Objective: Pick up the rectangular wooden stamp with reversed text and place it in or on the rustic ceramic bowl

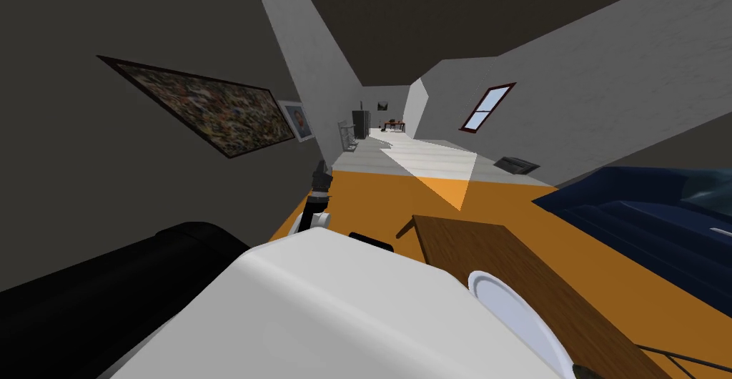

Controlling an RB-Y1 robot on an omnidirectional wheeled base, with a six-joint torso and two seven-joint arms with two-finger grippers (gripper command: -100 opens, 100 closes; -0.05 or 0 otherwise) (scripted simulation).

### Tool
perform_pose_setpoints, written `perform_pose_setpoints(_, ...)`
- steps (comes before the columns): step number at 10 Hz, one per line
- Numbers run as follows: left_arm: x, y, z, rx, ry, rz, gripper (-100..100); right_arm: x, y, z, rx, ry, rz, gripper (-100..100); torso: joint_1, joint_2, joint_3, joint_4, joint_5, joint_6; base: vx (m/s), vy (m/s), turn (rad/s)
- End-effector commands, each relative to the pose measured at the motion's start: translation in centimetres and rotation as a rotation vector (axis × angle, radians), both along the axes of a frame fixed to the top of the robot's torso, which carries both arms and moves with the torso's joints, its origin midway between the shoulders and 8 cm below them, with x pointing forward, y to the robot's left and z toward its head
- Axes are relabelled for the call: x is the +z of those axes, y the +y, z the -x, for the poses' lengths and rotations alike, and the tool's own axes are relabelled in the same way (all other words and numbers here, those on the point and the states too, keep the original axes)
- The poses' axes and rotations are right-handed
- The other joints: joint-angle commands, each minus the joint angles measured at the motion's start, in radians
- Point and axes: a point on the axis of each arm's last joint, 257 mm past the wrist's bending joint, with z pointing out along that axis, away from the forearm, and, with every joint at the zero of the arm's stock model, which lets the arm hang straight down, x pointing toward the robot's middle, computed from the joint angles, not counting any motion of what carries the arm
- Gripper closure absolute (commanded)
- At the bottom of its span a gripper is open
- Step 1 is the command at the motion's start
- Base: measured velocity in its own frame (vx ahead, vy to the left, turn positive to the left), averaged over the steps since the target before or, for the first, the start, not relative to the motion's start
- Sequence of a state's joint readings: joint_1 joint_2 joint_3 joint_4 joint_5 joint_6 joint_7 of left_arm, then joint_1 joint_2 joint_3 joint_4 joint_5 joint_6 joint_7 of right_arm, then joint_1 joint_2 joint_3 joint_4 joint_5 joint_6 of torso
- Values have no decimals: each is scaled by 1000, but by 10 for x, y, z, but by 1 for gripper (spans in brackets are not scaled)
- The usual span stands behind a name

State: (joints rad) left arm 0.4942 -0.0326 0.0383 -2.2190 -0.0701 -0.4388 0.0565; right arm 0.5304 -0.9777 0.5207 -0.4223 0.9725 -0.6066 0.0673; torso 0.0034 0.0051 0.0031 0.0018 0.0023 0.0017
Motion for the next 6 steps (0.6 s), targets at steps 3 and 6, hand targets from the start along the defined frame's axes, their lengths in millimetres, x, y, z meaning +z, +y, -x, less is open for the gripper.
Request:
perform_pose_setpoints(3, 0, 0, 0, 0, 0, 0, 0, 16, -16, 0, -20, 1, 26, 100, -1, 0, 0, 0, 0, 2, -57, 36, 41)
perform_pose_setpoints(6, 0, 0, 0, 0, 0, 0, 0, 36, -36, -8, -51, -5, 49, 100, 0, 6, 3, 1, 1, 0, -142, 37, 119)
